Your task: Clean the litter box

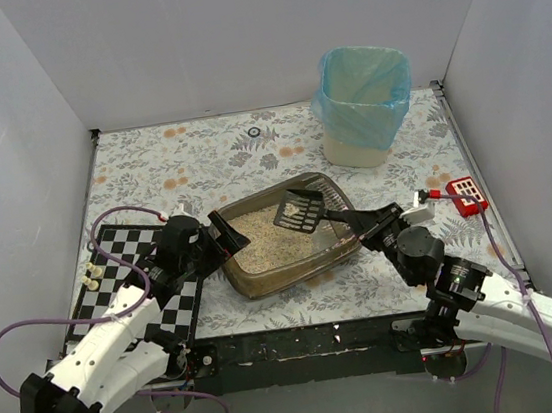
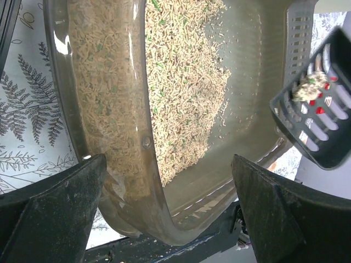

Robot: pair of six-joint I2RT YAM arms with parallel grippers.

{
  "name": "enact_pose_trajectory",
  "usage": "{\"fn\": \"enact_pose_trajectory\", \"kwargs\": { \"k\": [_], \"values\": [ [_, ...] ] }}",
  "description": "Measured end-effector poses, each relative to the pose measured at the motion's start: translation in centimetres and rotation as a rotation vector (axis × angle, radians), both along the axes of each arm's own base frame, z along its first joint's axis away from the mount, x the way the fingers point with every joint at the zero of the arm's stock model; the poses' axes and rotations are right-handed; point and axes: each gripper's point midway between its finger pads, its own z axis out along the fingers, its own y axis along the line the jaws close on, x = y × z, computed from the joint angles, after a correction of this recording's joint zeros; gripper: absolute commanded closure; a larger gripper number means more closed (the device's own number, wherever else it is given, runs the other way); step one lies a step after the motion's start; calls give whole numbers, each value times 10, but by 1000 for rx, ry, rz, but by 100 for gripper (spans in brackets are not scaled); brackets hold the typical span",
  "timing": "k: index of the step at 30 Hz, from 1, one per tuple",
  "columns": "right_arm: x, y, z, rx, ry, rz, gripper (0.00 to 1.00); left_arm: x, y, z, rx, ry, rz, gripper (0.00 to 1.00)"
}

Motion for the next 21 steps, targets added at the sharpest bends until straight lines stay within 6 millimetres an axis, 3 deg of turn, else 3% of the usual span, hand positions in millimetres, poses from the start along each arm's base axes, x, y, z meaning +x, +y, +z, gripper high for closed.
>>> {"fn": "enact_pose_trajectory", "kwargs": {
  "k": [3, 15, 21],
  "values": [
    [-1, 0, 10, 9, -33, 12, 99, 0, 0, -4, 10, 9, -3, 2],
    [-3, -6, 14, -35, -26, 7, 99, 0, 0, -18, 47, 49, -19, 2],
    [0, -6, 33, -64, -43, 2, 99, 1, -4, -20, 46, 59, -31, 2]
  ]
}}
